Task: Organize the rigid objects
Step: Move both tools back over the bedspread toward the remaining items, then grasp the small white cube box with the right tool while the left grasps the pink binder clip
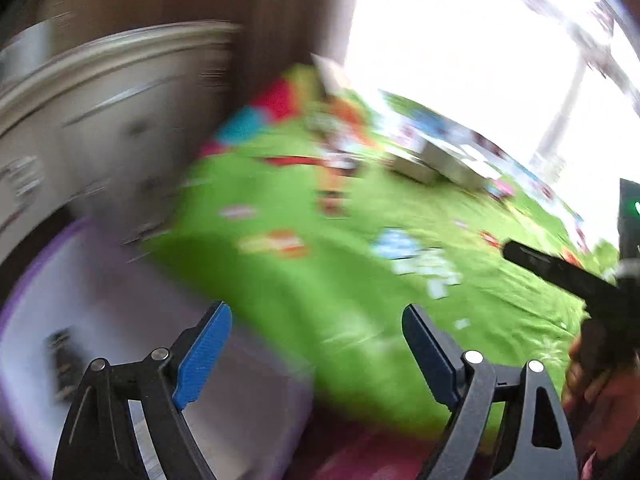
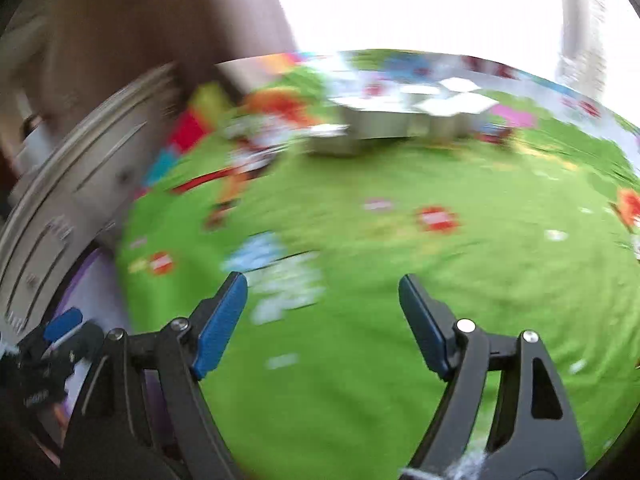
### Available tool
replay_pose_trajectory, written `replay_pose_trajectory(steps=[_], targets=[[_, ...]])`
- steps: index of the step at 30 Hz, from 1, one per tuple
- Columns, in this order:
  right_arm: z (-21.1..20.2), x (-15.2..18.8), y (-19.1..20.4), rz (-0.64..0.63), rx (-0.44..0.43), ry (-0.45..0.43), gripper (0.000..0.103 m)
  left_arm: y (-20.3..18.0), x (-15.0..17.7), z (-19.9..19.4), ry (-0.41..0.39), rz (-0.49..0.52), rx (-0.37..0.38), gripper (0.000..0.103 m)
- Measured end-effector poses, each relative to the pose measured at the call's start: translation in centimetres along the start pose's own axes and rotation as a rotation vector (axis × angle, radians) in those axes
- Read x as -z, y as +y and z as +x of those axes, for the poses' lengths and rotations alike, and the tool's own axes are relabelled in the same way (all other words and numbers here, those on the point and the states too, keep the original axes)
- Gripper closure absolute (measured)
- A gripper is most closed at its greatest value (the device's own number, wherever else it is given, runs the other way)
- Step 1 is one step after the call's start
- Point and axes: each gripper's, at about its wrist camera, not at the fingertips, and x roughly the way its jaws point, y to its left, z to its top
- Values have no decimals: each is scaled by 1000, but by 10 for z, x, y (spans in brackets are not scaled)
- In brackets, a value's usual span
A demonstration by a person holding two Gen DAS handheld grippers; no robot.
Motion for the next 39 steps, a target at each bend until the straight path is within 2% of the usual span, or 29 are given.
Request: replay_pose_trajectory(steps=[2,5,9,11,16,19,21,25,26,27,28,33,37,39], targets=[[10,-12,-36,86,22,21,22,-33,-13,38,46,57,19,15],[26,-32,-91,256,40,31,22,-64,-30,83,88,81,24,15],[60,-66,-114,324,30,40,22,-85,-46,122,91,74,10,13],[74,-81,-121,347,17,47,22,-92,-48,128,79,109,-50,11],[112,-122,-132,448,9,11,22,-93,-45,130,81,132,-31,6],[138,-141,-132,499,-11,20,22,-93,-46,130,85,122,-16,2],[155,-150,-132,515,15,31,21,-95,-47,132,92,130,-25,0],[172,-167,-117,400,117,18,22,-96,-46,131,97,141,-27,0],[175,-169,-116,367,138,26,34,-96,-46,131,95,138,-22,0],[175,-168,-112,317,176,41,39,-96,-46,131,93,134,-18,0],[173,-166,-110,284,179,44,39,-95,-46,131,91,129,-13,0],[123,-124,-122,181,91,20,42,-95,-47,131,84,111,2,0],[69,-76,-131,14,124,36,42,-98,-47,135,92,130,-21,0],[40,-52,-140,-60,176,38,42,-103,-47,137,104,154,-51,0]])
